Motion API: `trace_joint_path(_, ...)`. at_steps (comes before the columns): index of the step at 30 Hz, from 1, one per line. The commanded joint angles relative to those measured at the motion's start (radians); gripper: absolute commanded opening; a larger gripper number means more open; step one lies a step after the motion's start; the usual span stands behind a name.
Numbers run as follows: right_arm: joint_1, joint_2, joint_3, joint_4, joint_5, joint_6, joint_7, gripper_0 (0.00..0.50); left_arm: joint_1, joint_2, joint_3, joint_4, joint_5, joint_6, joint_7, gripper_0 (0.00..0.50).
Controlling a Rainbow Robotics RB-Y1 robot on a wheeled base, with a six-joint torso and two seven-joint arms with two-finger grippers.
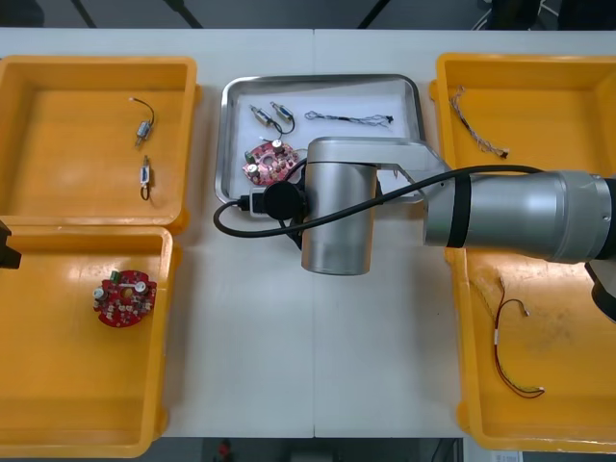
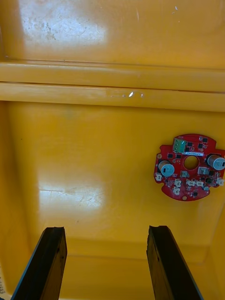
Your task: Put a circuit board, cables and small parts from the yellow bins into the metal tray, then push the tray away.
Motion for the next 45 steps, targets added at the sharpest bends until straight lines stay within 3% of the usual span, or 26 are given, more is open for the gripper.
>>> trace_joint_path(1, -0.073, -0.016, -0.038, 0.026, -0.003, -0.042, 0.066, 0.000, 0.022, 0.014, 0.026, -0.025, -0.010, 0.005, -0.045, 0.500)
trace_joint_path(7, -0.116, -0.016, -0.038, 0.109, -0.061, -0.152, 0.086, 0.000, 0.022, 0.014, 0.026, -0.025, -0.010, 0.005, -0.045, 0.500)
trace_joint_path(32, -0.174, 0.039, -0.039, 0.379, -0.063, -0.464, 0.154, 0.000, 0.022, 0.014, 0.026, -0.025, -0.010, 0.005, -0.045, 0.500)
trace_joint_path(40, -0.174, 0.039, -0.038, 0.386, -0.063, -0.484, 0.160, 0.000, 0.022, 0.014, 0.026, -0.025, -0.010, 0.005, -0.045, 0.500)
trace_joint_path(41, -0.174, 0.039, -0.038, 0.388, -0.063, -0.484, 0.160, 0.013, 0.022, 0.014, 0.026, -0.025, -0.010, 0.005, -0.045, 0.500)
trace_joint_path(42, -0.174, 0.039, -0.038, 0.388, -0.071, -0.484, 0.161, 0.065, 0.022, 0.014, 0.026, -0.025, -0.010, 0.005, -0.045, 0.500)
trace_joint_path(43, -0.174, 0.039, -0.038, 0.389, -0.084, -0.484, 0.163, 0.169, 0.022, 0.014, 0.026, -0.025, -0.010, 0.005, -0.045, 0.500)
trace_joint_path(44, -0.174, 0.039, -0.038, 0.391, -0.092, -0.484, 0.164, 0.223, 0.022, 0.014, 0.026, -0.025, -0.010, 0.005, -0.045, 0.500)
trace_joint_path(45, -0.174, 0.039, -0.038, 0.393, -0.101, -0.480, 0.168, 0.328, 0.022, 0.014, 0.026, -0.025, -0.010, 0.005, -0.045, 0.500)
